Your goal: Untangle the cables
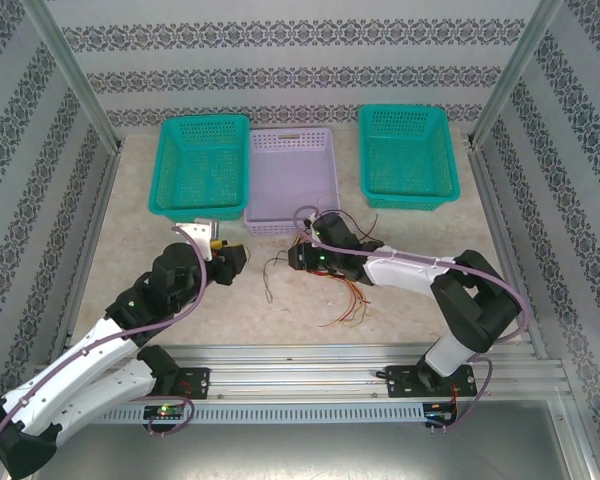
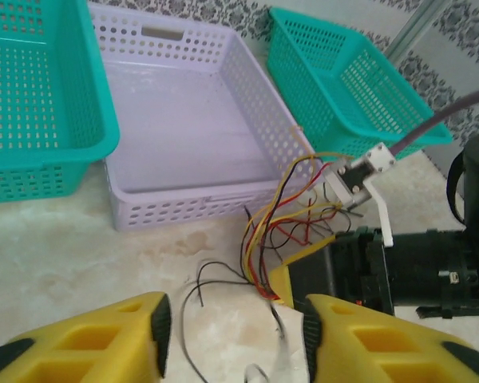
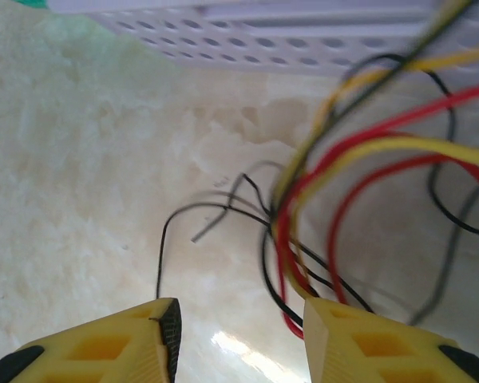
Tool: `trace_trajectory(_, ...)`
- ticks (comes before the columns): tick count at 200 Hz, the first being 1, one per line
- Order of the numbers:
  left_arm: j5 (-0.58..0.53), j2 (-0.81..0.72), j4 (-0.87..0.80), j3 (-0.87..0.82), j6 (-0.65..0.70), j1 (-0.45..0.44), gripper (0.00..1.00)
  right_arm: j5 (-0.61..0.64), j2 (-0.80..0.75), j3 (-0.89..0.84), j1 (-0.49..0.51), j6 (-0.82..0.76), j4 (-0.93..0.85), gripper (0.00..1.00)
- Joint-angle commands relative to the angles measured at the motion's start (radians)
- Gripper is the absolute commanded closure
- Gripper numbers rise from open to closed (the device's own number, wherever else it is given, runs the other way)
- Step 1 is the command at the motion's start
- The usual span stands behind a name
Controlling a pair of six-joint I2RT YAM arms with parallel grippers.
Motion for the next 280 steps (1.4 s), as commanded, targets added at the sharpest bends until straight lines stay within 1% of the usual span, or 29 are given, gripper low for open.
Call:
trace_trajectory(1, 0.003, 0.003, 0.042, 0.001, -0.003, 0.006, 0.46, 0.082, 0.048, 0.049, 0.008, 0.010, 0.037, 0.58)
trace_trajectory(17, 0.003, 0.017, 0.043, 0.002, 0.005, 0.005, 0.38, 0.108, 0.078, 0.071, 0.011, 0.017, 0.026, 0.61)
trace_trajectory(35, 0.010, 0.028, 0.047, 0.003, 0.003, 0.006, 0.36, 0.155, 0.111, 0.105, 0.012, 0.018, -0.018, 0.66)
trace_trajectory(46, 0.017, 0.032, 0.053, 0.002, 0.001, 0.005, 0.35, 0.160, 0.126, 0.126, 0.013, 0.006, -0.041, 0.71)
trace_trajectory(55, 0.020, 0.034, 0.054, 0.002, 0.001, 0.006, 0.35, 0.169, 0.130, 0.136, 0.016, 0.006, -0.050, 0.76)
trace_trajectory(66, 0.024, 0.038, 0.052, 0.004, 0.001, 0.006, 0.35, 0.158, 0.125, 0.147, 0.017, 0.001, -0.054, 0.90)
trace_trajectory(78, 0.030, 0.039, 0.055, 0.001, -0.002, 0.006, 0.35, 0.151, 0.103, 0.151, 0.019, -0.002, -0.063, 1.00)
trace_trajectory(89, 0.040, 0.042, 0.061, -0.004, -0.008, 0.006, 0.35, 0.118, 0.068, 0.142, 0.020, -0.014, -0.059, 1.00)
trace_trajectory(110, 0.064, 0.053, 0.082, -0.017, -0.019, 0.006, 0.35, 0.002, -0.030, 0.108, 0.020, -0.039, -0.031, 1.00)
trace_trajectory(146, 0.141, 0.076, 0.181, -0.054, -0.051, 0.006, 0.34, -0.271, -0.192, 0.056, -0.006, -0.051, 0.027, 1.00)
trace_trajectory(165, 0.184, 0.103, 0.244, -0.070, -0.077, 0.006, 0.34, -0.352, -0.239, 0.049, -0.032, -0.033, 0.040, 1.00)
trace_trajectory(187, 0.231, 0.130, 0.319, -0.078, -0.109, 0.006, 0.33, -0.473, -0.247, 0.043, -0.072, 0.020, 0.088, 1.00)
trace_trajectory(209, 0.244, 0.158, 0.358, -0.072, -0.132, 0.006, 0.33, -0.521, -0.251, 0.047, -0.089, 0.045, 0.110, 1.00)
trace_trajectory(230, 0.236, 0.168, 0.400, -0.080, -0.153, 0.006, 0.32, -0.599, -0.241, 0.058, -0.086, 0.066, 0.145, 1.00)
trace_trajectory(246, 0.254, 0.190, 0.461, -0.091, -0.172, 0.006, 0.31, -0.618, -0.240, 0.056, -0.091, 0.089, 0.182, 1.00)
trace_trajectory(265, 0.276, 0.243, 0.514, -0.095, -0.197, 0.006, 0.32, -0.662, -0.234, 0.039, -0.102, 0.154, 0.287, 1.00)
trace_trajectory(280, 0.300, 0.291, 0.575, -0.104, -0.221, 0.006, 0.32, -0.690, -0.224, 0.039, -0.100, 0.179, 0.332, 1.00)
